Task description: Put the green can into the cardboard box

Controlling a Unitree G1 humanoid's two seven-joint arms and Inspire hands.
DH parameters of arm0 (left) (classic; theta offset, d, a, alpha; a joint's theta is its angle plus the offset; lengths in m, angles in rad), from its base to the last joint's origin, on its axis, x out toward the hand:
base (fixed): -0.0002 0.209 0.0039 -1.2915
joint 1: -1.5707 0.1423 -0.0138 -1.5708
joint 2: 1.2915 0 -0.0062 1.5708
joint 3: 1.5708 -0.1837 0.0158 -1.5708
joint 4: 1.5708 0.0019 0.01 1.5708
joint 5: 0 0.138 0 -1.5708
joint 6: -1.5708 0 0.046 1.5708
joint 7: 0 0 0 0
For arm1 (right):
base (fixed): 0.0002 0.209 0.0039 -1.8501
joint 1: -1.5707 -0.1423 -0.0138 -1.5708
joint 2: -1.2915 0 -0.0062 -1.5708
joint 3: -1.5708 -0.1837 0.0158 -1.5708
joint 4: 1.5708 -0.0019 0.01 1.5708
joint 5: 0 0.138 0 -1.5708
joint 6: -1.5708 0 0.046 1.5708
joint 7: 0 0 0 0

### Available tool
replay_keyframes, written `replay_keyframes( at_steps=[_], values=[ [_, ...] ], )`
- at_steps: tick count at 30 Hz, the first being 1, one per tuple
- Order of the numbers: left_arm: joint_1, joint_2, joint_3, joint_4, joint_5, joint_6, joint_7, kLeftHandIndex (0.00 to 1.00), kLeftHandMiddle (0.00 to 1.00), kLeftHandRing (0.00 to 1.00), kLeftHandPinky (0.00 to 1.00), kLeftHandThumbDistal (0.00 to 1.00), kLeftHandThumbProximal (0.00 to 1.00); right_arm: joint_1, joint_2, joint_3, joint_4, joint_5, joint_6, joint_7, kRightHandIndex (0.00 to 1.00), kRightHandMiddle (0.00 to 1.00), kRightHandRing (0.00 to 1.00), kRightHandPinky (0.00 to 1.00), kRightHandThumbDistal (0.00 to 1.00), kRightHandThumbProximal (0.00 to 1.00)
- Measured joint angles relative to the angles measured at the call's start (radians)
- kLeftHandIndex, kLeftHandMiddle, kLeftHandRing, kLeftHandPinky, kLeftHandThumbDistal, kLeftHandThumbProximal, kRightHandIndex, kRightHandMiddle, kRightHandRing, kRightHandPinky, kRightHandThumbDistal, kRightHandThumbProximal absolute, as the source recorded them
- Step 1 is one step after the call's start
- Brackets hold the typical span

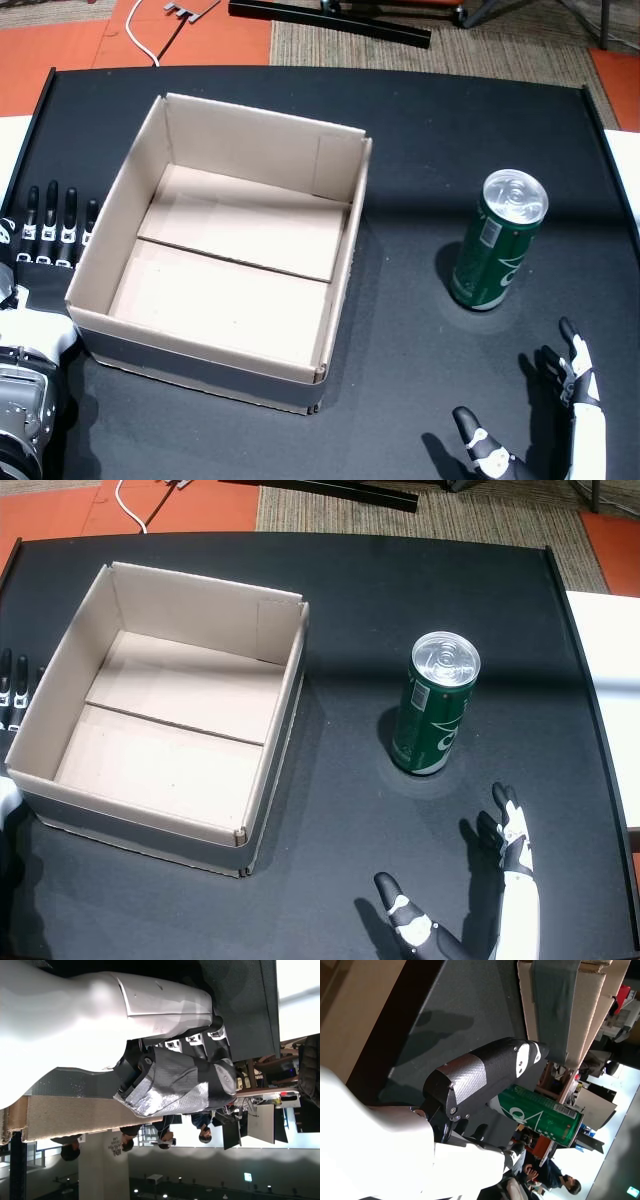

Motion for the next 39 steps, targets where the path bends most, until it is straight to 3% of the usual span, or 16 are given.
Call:
replay_keyframes(
  at_steps=[2, 14, 18, 27, 31, 39],
  values=[
    [0.0, -0.001, 0.001, 0.0, 0.0, -0.001, 0.0, 0.55, 0.55, 0.66, 0.78, 0.0, 0.53, 0.0, -0.007, -0.001, 0.0, 0.004, -0.002, 0.002, 0.84, 0.9, 0.95, 1.0, 0.96, 0.42],
    [-0.004, -0.01, -0.005, -0.001, 0.001, -0.019, 0.019, 0.55, 0.56, 0.66, 0.8, 0.0, 0.57, 0.006, -0.015, -0.006, -0.002, 0.027, -0.009, 0.027, 0.87, 0.92, 0.96, 1.0, 0.99, 0.41],
    [-0.004, -0.009, -0.009, -0.001, 0.001, -0.019, 0.017, 0.54, 0.54, 0.64, 0.77, 0.0, 0.57, 0.003, -0.008, -0.016, 0.002, 0.097, -0.03, 0.118, 0.92, 0.95, 0.98, 1.0, 1.0, 0.42],
    [-0.001, -0.005, -0.001, -0.001, 0.0, -0.009, 0.006, 0.53, 0.55, 0.68, 0.79, 0.0, 0.54, -0.085, -0.022, -0.112, 0.012, 0.317, -0.017, 0.403, 0.9, 0.93, 0.96, 1.0, 1.0, 0.5],
    [0.0, -0.004, 0.0, -0.001, 0.0, -0.002, -0.002, 0.53, 0.54, 0.66, 0.78, 0.0, 0.55, -0.143, -0.033, -0.153, 0.013, 0.394, 0.013, 0.522, 0.9, 0.93, 0.96, 1.0, 1.0, 0.49],
    [0.0, -0.003, 0.013, -0.001, -0.001, 0.003, -0.001, 0.54, 0.56, 0.69, 0.8, 0.0, 0.53, -0.169, -0.03, -0.191, 0.013, 0.417, 0.022, 0.628, 0.9, 0.93, 0.96, 1.0, 1.0, 0.49]
  ],
)
